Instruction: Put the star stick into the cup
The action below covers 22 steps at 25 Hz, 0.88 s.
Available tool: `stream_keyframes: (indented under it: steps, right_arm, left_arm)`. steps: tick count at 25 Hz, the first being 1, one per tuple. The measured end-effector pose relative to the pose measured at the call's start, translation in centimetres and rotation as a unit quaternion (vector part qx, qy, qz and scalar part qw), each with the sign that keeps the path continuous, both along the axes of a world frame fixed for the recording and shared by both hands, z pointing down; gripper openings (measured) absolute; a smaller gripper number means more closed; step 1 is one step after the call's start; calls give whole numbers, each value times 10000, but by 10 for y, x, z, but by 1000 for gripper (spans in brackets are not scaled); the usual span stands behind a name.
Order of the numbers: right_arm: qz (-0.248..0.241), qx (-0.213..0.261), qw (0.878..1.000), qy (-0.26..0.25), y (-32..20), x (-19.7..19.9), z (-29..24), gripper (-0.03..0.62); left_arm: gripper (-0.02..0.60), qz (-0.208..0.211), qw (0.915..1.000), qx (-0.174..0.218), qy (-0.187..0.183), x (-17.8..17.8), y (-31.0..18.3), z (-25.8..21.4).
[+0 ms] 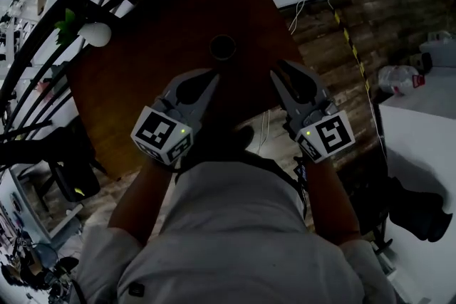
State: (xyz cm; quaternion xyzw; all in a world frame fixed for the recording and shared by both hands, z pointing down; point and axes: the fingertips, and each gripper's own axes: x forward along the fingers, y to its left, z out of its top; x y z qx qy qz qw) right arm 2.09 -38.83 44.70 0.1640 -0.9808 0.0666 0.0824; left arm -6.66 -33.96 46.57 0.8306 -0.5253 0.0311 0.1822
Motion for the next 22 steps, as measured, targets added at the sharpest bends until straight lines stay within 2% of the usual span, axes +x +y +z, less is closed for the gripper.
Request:
stream_keyframes:
  steps: [6, 10, 15, 22]
  right_arm:
    - [-204, 469, 9976, -477, 51, 23, -72, 74]
    - [-396, 755, 9946, -597, 83, 43, -100, 46]
    - [-541, 919, 9926, -587, 115, 61, -121, 8]
    - [-745, 641, 9942, -440, 143, 70, -119, 8]
  left_arm:
    - [3, 57, 9967, 721, -363, 37, 37, -65]
    - [3, 113, 9935, 997, -539, 65, 66, -90]
    - [3, 74, 9910, 1129, -713, 82, 105, -111]
    - [3, -115, 9921, 997, -748, 79, 138, -122]
